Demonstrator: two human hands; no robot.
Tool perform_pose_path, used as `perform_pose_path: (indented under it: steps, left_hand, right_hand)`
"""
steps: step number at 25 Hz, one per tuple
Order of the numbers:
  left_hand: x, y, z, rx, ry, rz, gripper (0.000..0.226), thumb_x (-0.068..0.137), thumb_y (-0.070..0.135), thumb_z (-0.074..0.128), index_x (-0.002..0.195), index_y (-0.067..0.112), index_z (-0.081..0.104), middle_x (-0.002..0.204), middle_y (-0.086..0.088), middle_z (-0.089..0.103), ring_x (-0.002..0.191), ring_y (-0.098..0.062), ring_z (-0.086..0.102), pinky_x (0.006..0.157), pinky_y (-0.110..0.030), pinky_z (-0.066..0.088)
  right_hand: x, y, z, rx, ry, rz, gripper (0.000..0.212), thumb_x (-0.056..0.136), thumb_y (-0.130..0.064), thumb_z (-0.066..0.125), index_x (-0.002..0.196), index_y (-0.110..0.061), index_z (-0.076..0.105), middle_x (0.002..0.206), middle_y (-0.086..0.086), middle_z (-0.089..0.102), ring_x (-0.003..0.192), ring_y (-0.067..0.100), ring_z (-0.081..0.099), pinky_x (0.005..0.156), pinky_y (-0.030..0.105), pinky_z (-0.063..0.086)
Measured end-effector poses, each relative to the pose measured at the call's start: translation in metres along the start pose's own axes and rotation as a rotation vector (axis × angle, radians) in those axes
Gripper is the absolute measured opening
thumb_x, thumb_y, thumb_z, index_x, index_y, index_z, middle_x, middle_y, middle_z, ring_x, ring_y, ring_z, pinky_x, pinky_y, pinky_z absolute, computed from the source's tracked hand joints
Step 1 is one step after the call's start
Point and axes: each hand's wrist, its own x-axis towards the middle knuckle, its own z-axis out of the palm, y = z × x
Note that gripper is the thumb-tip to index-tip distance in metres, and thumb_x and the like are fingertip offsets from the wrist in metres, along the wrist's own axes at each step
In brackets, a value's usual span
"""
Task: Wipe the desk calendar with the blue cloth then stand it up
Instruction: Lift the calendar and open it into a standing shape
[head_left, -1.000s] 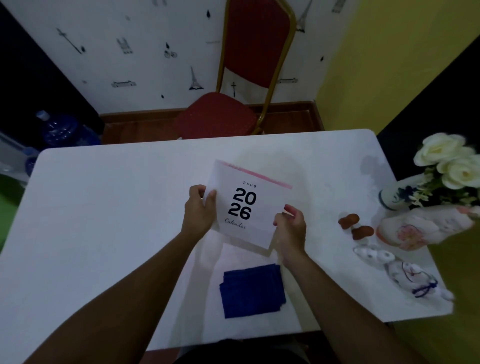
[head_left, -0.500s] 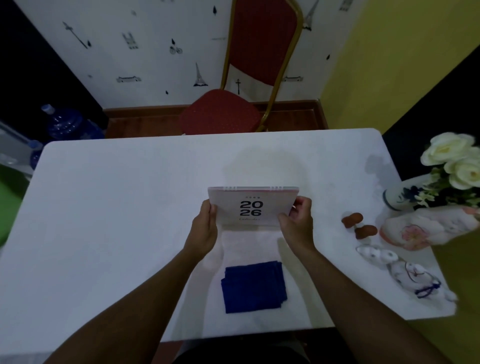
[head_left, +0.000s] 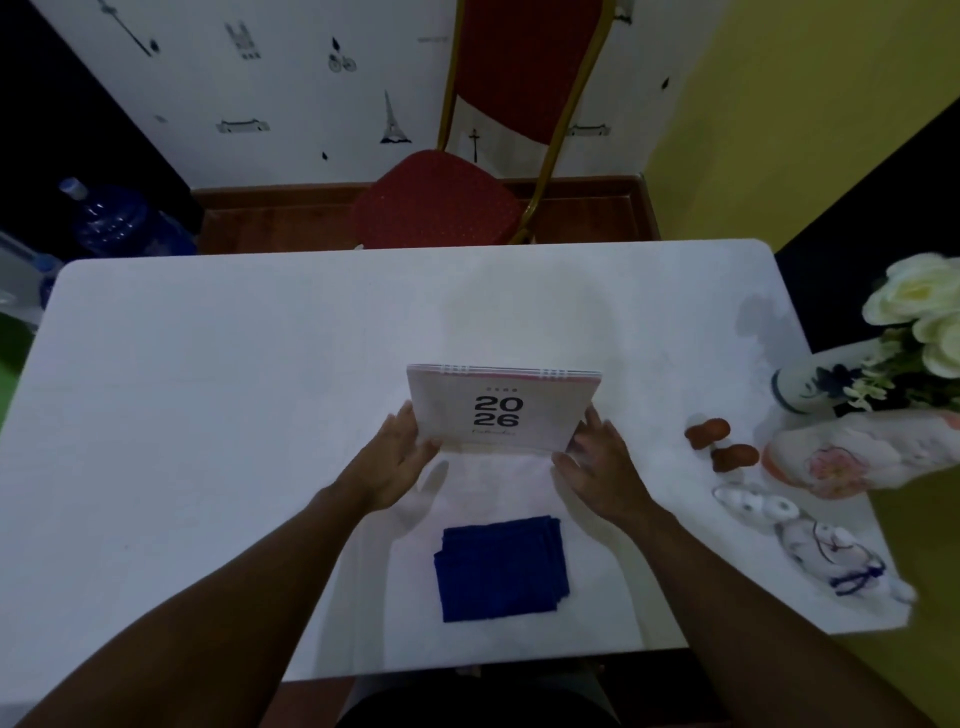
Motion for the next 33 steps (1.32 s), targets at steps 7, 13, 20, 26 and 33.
perform_pose_path:
  steps: [7,13,20,26,33]
  left_hand:
    - [0.002,-0.021,-0.01,0.699,-0.127,-0.005,0.066,0.106,0.039,0.027,0.167,0.024,0.006,0.176,-0.001,0.004,0.163,-0.029,-0.008,0.132,-0.047,-0.004]
    - [0.0,-0.017,-0.005,0.79,-0.07,-0.006,0.066,0.107,0.039,0.024,0.167,0.021,0.004,0.177,-0.006,0.001,0.164,-0.029,-0.004,0.133,-0.049,0.002]
    - [-0.005,-0.011,0.003,0.771,-0.084,-0.126,0.07,0.107,0.041,0.025,0.166,0.022,-0.007,0.176,-0.003,-0.01,0.163,-0.027,-0.01,0.133,-0.05,0.006]
    - [-0.007,-0.002,-0.015,0.615,-0.12,-0.136,0.081,0.106,0.029,0.042,0.166,0.02,-0.011,0.175,-0.004,-0.013,0.163,-0.027,-0.011,0.133,-0.046,0.008]
    - [-0.024,0.028,-0.016,0.076,0.149,-0.162,0.09,0.102,0.029,0.059,0.167,0.029,-0.003,0.177,0.005,0.006,0.163,-0.02,0.013,0.129,-0.047,0.022]
  right_hand:
    - [0.003,0.03,-0.007,-0.509,-0.083,-0.168,0.059,0.106,-0.043,0.02,0.162,-0.025,0.03,0.17,-0.009,0.01,0.16,0.027,0.006,0.129,0.052,0.007]
    - [0.0,0.029,-0.001,-0.512,-0.071,-0.13,0.063,0.106,-0.047,0.007,0.165,-0.025,0.014,0.174,-0.005,0.007,0.16,0.022,0.0,0.128,0.044,-0.004]
    - [0.0,0.028,0.006,-0.478,-0.052,-0.084,0.058,0.107,-0.031,0.026,0.164,-0.023,0.021,0.173,-0.003,0.011,0.16,0.026,0.003,0.129,0.051,0.001]
    - [0.0,0.018,-0.003,-0.218,-0.051,-0.023,0.055,0.103,-0.013,0.049,0.157,-0.022,0.04,0.171,-0.006,0.022,0.16,0.025,0.004,0.127,0.047,-0.003]
    - [-0.006,-0.028,-0.011,0.265,0.163,0.299,0.054,0.103,-0.032,0.057,0.154,-0.036,0.041,0.151,0.0,0.056,0.122,0.021,0.062,0.07,0.012,0.049]
